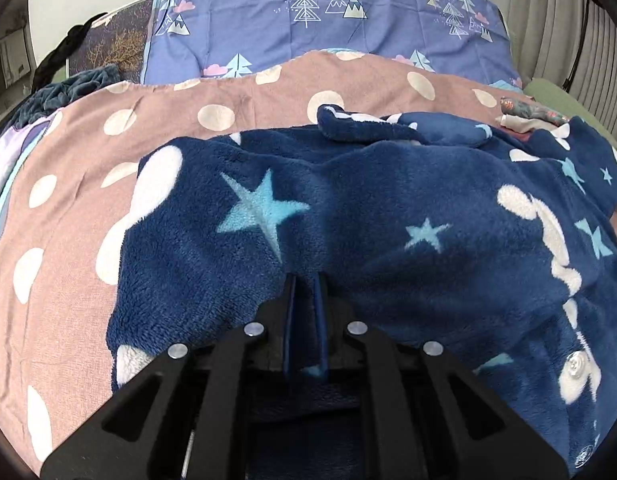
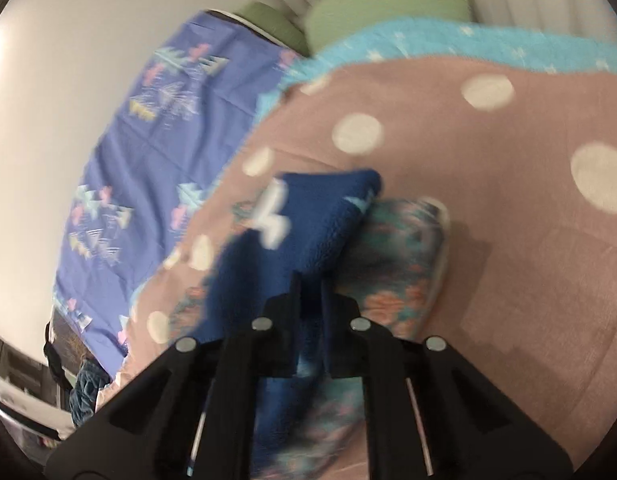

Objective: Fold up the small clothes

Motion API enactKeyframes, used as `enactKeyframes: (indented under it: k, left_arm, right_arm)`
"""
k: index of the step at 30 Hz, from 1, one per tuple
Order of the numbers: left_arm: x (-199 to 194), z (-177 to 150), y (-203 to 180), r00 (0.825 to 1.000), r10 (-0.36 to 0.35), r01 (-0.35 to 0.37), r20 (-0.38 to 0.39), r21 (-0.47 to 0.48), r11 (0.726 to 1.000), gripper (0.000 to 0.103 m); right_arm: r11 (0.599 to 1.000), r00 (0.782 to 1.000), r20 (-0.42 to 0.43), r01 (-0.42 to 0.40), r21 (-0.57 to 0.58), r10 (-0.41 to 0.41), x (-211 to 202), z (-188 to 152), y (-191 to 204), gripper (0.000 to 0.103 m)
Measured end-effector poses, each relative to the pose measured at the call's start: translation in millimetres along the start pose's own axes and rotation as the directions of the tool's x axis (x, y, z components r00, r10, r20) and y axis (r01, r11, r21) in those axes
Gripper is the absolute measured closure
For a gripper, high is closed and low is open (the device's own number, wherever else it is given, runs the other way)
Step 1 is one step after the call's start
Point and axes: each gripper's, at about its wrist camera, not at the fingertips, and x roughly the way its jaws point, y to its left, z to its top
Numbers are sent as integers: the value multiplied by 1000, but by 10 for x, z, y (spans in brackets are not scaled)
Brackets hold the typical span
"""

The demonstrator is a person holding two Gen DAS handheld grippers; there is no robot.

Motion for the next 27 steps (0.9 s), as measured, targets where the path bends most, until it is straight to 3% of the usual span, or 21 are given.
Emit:
enactKeyframes:
  k: [3,5,7,8,11,13,15,17,19,25,27]
  left_arm:
    - [-6,-16,-9,1000,7,-7,3,6,1000,92]
    - [-9,-22,3,1000,4,-4,4,3,1000,92]
    - [-11,-24,9,1000,-1,1,5,-1,1000,92]
    - [-10,-27,14,1000,-4,4,7,-3,1000,92]
    - [-15,-38,33,1000,-12,12,8,-10,1000,92]
    - [-16,-41,51,1000,-23,23,9,-19,1000,92]
    - [-21,-46,91,999,-39,40,11,-32,999,92]
    - [-20,-50,118,999,-53,54,13,-42,998,92]
    - [-19,-53,140,998,-68,68,14,-54,996,92]
    - [-16,-55,136,997,-69,70,15,-54,996,92]
    - [-17,-56,142,997,-72,73,15,-57,996,92]
  right_arm:
    - [989,993,0,-122,-89,122,-191,-106,407,96]
    - [954,969,-23,-245,-172,245,-388,-306,819,96]
    - [890,926,-72,-377,-258,371,-609,-608,1225,96]
    - [835,892,-119,-451,-316,437,-720,-866,1486,96]
    - [685,814,-275,-580,-440,512,-856,-1681,2035,96]
    - [618,791,-378,-612,-493,482,-795,-2225,2235,95]
    - [565,779,-490,-623,-541,391,-630,-2790,2320,95]
    - [530,784,-565,-604,-596,257,-418,-3281,2256,91]
    - [519,783,-599,-587,-621,168,-281,-3506,2125,86]
    - [535,775,-589,-607,-588,231,-372,-3395,2059,81]
    - [565,764,-590,-617,-547,263,-333,-3348,2131,80]
